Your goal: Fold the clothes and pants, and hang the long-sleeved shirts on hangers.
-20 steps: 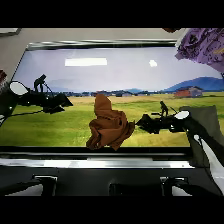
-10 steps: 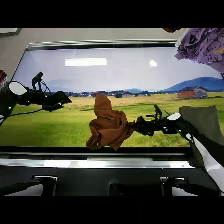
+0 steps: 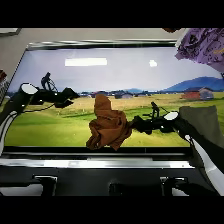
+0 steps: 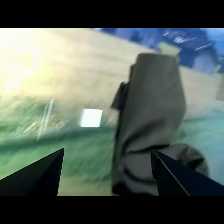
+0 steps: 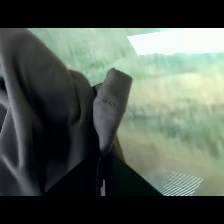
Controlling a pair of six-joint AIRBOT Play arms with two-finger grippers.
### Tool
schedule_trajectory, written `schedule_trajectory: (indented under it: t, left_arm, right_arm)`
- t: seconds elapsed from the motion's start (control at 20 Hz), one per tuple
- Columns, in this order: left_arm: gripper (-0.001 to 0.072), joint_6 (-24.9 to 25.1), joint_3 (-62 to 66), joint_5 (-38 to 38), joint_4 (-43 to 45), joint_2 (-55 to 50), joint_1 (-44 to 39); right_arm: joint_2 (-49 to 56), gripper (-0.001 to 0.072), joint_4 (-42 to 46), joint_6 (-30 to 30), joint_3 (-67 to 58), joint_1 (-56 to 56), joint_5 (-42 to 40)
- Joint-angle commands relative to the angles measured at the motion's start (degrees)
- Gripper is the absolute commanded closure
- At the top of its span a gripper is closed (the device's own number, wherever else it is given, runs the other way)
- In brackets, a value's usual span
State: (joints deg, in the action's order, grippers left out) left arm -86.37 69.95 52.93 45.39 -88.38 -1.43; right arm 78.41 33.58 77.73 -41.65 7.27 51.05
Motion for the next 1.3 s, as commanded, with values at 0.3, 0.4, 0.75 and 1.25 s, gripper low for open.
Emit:
schedule_trajectory:
  t: [0.3, 0.4, 0.75, 1.25]
  left_arm:
    - [0.0105, 11.6, 16.1, -4.5, -10.9, -21.9, -8.2]
    - [0.0105, 11.6, 17.1, -4.3, -10.9, -23.3, -9.5]
    - [0.0691, 11.4, 17.7, -3.2, -10.9, -23.6, -10.5]
    - [0.0695, -2.4, 38.4, 8.0, 17.8, 3.5, -1.8]
  right_arm:
    - [-2.7, 0.0686, 2.7, 2.6, -0.1, 0.2, 1.9]
    - [-2.7, 0.0686, 2.7, 2.6, -0.1, 0.2, 1.8]
    - [-3.1, 0.0687, 3.1, 1.9, -0.1, 0.2, 1.6]
    - [-25.2, 0.0688, 31.2, 9.3, -30.4, 0.1, 0.6]
